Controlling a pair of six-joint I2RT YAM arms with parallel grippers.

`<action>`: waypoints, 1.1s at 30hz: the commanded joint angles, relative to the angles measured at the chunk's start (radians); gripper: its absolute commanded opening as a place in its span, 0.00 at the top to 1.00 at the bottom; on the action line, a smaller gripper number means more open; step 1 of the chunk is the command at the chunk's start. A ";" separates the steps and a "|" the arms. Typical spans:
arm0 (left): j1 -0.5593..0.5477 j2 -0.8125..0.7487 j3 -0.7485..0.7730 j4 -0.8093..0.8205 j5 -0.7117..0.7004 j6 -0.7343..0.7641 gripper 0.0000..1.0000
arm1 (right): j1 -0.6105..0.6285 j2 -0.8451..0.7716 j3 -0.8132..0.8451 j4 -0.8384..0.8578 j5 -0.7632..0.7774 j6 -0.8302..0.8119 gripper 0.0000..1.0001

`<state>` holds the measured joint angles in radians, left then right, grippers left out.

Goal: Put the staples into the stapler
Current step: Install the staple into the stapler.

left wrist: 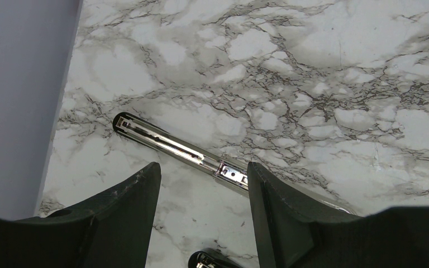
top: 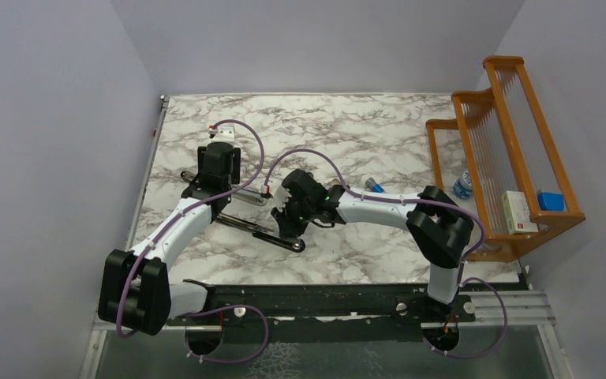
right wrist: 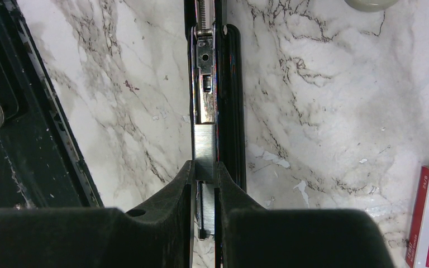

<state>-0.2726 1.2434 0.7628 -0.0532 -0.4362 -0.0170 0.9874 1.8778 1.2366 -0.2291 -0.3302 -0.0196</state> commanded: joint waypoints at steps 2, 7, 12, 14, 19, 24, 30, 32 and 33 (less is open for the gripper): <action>-0.004 -0.024 0.013 0.020 0.001 0.007 0.38 | 0.006 -0.017 -0.032 -0.080 0.044 -0.010 0.83; -0.004 -0.024 0.013 0.020 0.002 0.007 0.38 | 0.006 -0.020 -0.035 -0.086 0.048 -0.013 0.83; -0.003 -0.025 0.012 0.020 0.001 0.007 0.38 | 0.005 -0.020 -0.037 -0.086 0.038 -0.017 0.80; -0.004 -0.025 0.012 0.021 0.001 0.007 0.38 | 0.006 -0.018 -0.037 -0.084 0.031 -0.017 0.79; -0.004 -0.025 0.012 0.020 0.000 0.007 0.38 | 0.006 -0.015 -0.032 -0.079 0.024 -0.018 0.74; -0.003 -0.026 0.013 0.019 0.000 0.007 0.38 | 0.005 -0.016 -0.034 -0.078 0.022 -0.018 0.72; -0.004 -0.025 0.013 0.020 -0.001 0.007 0.38 | 0.005 -0.027 -0.034 -0.068 0.023 -0.015 0.71; -0.004 -0.025 0.013 0.020 -0.001 0.007 0.38 | 0.006 -0.040 -0.038 -0.052 0.029 -0.009 0.69; -0.004 -0.025 0.013 0.021 -0.001 0.007 0.38 | 0.005 -0.049 -0.040 -0.044 0.032 -0.003 0.68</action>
<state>-0.2722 1.2434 0.7628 -0.0532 -0.4362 -0.0170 0.9874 1.8729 1.2118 -0.2726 -0.3225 -0.0269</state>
